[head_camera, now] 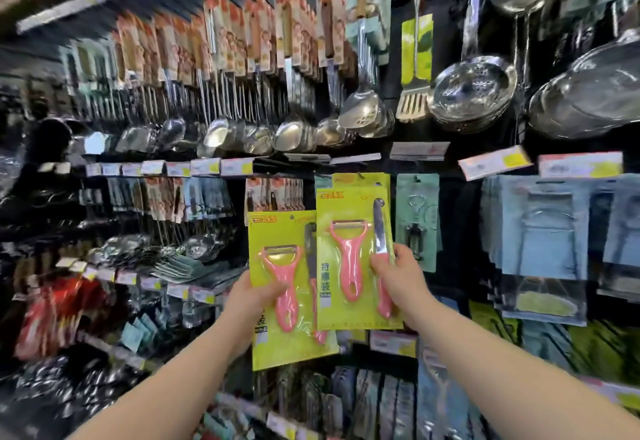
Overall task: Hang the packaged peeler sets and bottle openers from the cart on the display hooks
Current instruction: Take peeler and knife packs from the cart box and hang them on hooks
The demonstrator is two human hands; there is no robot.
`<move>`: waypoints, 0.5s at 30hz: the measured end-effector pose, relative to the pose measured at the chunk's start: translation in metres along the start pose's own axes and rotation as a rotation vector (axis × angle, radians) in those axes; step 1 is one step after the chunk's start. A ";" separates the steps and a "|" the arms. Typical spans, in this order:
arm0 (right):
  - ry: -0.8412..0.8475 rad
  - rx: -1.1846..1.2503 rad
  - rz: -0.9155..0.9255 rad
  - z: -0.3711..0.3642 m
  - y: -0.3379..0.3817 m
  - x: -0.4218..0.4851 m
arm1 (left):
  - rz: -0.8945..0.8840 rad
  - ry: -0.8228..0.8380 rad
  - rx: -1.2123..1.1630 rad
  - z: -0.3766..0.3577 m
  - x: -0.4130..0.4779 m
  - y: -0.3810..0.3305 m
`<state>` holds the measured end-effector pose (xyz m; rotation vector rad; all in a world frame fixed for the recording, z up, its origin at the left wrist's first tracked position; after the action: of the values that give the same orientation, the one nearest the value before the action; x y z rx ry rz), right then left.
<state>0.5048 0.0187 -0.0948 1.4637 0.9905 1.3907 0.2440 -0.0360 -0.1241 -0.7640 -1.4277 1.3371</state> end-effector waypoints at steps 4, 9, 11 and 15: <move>-0.008 0.022 0.032 -0.004 0.000 0.055 | 0.000 -0.027 -0.016 -0.003 0.048 0.007; -0.064 -0.036 0.071 -0.001 -0.005 0.099 | 0.008 -0.015 -0.044 -0.010 0.086 0.019; -0.079 -0.046 0.066 -0.003 -0.008 0.111 | 0.012 -0.002 -0.053 -0.013 0.099 0.021; -0.104 -0.066 0.050 -0.010 -0.012 0.124 | -0.019 0.039 -0.085 -0.021 0.125 0.022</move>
<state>0.5028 0.1411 -0.0675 1.5043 0.8401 1.3562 0.2213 0.0904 -0.1178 -0.8258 -1.4645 1.2470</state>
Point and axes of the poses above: each hand's wrist, its own x-axis towards the middle knuckle, its own z-axis out of the back of the hand, y = z × x, the point moved 9 cm from there along x, towards the middle knuckle, and after that the axes turned 11 degrees about x, right-handed, at the moved point
